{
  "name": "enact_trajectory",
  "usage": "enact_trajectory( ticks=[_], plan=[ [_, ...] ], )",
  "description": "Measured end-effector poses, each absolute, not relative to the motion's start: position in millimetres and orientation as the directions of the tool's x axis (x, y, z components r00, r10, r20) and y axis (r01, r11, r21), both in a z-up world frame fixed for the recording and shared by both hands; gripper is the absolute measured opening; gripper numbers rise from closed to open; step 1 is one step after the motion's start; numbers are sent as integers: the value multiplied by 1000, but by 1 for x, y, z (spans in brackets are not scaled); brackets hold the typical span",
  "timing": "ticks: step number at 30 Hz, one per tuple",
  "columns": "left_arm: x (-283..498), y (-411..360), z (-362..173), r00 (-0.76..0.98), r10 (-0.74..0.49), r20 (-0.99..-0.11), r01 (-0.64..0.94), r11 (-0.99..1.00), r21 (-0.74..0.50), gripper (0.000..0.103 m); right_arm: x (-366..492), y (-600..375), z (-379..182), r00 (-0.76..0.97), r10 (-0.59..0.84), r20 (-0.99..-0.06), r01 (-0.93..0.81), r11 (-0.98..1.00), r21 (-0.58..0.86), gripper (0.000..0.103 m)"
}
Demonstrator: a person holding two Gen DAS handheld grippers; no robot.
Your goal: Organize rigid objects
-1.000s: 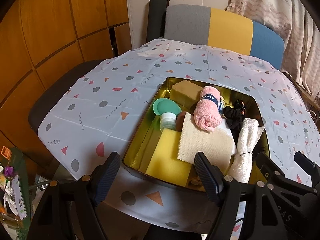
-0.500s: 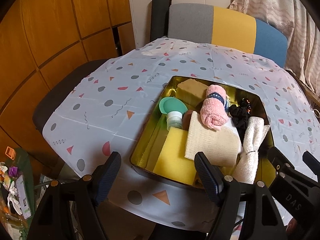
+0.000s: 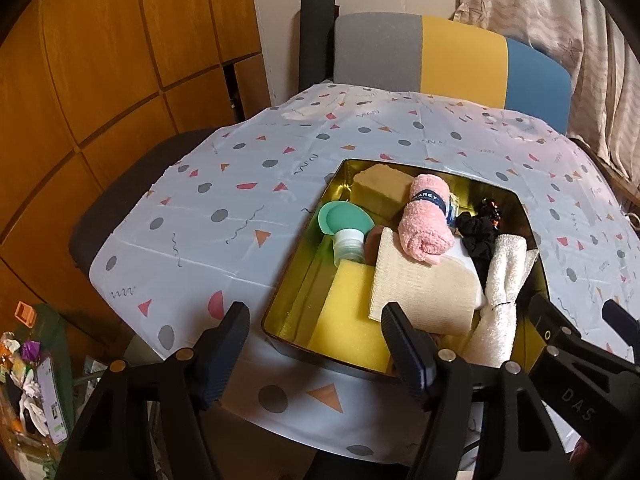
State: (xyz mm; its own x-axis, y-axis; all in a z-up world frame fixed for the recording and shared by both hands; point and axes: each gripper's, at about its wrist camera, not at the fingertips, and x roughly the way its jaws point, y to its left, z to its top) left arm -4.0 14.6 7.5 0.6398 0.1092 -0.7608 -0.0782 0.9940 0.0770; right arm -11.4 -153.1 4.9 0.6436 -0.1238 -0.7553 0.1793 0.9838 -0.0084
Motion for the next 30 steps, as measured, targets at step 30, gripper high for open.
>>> enact_trajectory(
  ticks=[30],
  plan=[
    [-4, 11, 4, 634, 104, -766, -65, 995, 82, 69, -10, -154, -1, 630, -105, -770, 176, 984, 10, 103]
  ],
)
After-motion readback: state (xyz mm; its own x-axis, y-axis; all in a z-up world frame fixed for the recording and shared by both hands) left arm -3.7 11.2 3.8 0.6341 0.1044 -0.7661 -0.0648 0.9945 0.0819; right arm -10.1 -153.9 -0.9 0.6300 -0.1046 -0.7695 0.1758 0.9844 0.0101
